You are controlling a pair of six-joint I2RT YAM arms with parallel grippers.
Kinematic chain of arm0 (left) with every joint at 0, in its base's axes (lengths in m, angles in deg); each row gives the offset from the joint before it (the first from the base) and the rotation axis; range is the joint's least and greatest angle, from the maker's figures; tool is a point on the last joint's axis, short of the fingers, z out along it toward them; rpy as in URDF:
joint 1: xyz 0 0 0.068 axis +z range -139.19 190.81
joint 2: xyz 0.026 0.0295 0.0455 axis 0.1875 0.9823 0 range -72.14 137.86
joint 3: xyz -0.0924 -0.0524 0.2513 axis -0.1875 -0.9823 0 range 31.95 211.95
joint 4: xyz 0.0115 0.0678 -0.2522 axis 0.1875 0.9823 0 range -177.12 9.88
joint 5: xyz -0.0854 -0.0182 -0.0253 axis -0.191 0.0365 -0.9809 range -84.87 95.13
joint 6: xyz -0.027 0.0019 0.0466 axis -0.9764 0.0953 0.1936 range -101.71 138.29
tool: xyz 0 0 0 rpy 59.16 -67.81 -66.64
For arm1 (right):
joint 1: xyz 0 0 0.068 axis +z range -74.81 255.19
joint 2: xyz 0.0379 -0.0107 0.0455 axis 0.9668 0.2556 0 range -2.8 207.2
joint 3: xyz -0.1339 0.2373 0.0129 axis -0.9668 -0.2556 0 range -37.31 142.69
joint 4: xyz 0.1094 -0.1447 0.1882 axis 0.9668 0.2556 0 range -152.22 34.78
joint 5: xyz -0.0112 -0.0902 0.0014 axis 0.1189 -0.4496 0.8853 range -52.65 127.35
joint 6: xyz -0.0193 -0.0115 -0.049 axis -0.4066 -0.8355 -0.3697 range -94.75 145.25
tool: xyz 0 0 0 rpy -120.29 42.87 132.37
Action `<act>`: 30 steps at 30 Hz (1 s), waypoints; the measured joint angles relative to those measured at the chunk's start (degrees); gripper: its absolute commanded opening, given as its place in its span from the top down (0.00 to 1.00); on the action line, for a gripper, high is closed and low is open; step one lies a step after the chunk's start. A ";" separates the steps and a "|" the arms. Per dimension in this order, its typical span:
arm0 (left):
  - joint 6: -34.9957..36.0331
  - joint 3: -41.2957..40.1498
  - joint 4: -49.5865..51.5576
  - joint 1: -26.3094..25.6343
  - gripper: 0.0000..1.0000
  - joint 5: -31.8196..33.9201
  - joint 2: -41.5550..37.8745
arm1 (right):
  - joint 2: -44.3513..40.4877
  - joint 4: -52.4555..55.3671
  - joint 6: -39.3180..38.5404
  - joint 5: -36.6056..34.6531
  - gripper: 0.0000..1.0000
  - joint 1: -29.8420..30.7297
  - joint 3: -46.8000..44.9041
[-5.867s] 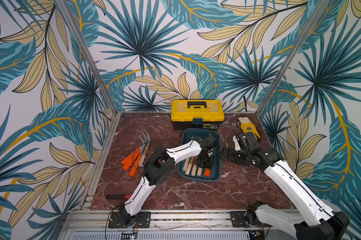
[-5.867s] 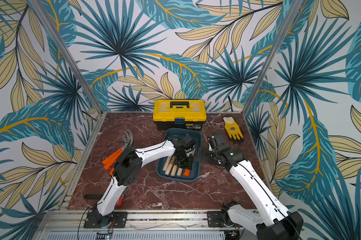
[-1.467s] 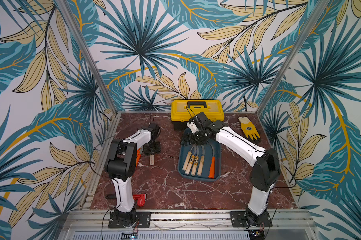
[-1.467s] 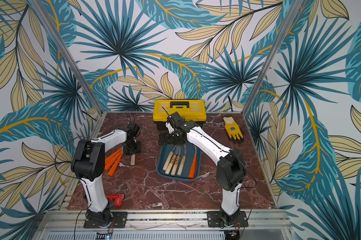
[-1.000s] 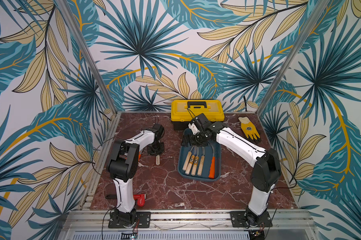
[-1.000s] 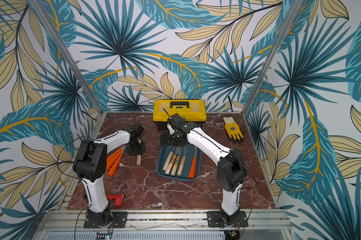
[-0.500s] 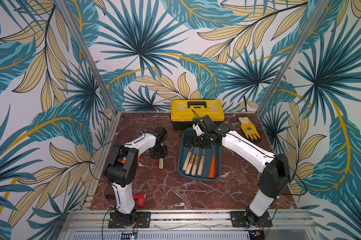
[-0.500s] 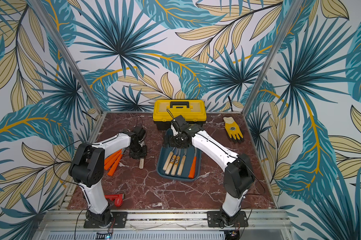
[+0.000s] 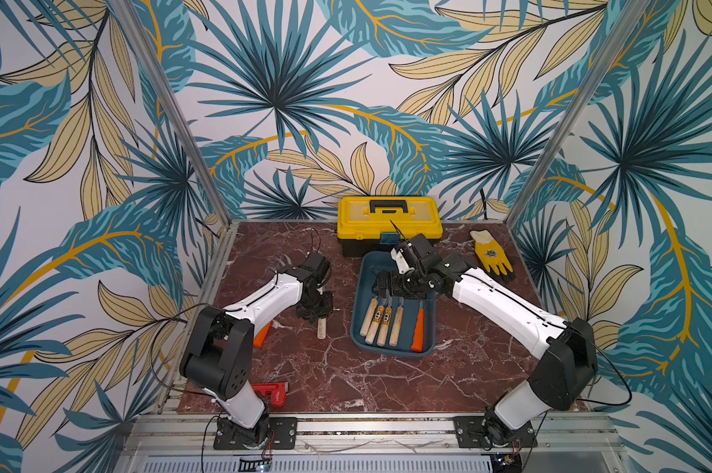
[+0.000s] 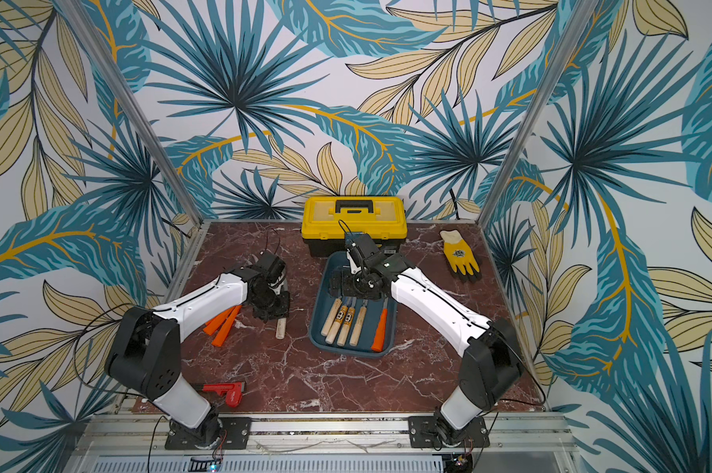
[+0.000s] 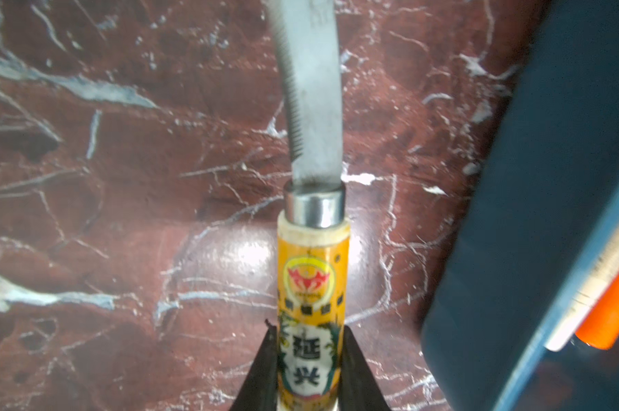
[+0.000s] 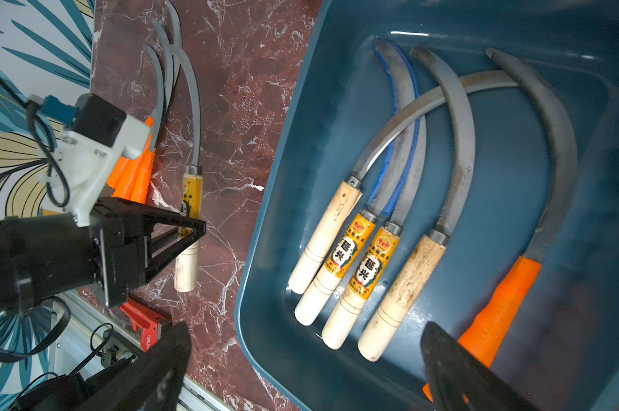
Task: Put small sickles into storage boxes
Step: Pick up the sickle at the center of the board, then place the sickle in the storage box.
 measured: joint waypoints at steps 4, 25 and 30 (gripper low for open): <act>-1.05 -0.31 0.46 -1.57 1.00 -0.22 -2.97 | -2.08 -0.11 0.96 -0.66 0.00 0.42 -2.01; -6.34 6.12 3.37 -13.90 1.00 -0.68 -5.03 | -11.61 0.85 2.03 -6.08 0.00 0.70 -8.15; -6.91 9.16 3.34 -16.44 1.00 -0.70 -2.36 | -14.10 1.73 1.99 -7.67 0.01 0.70 -9.07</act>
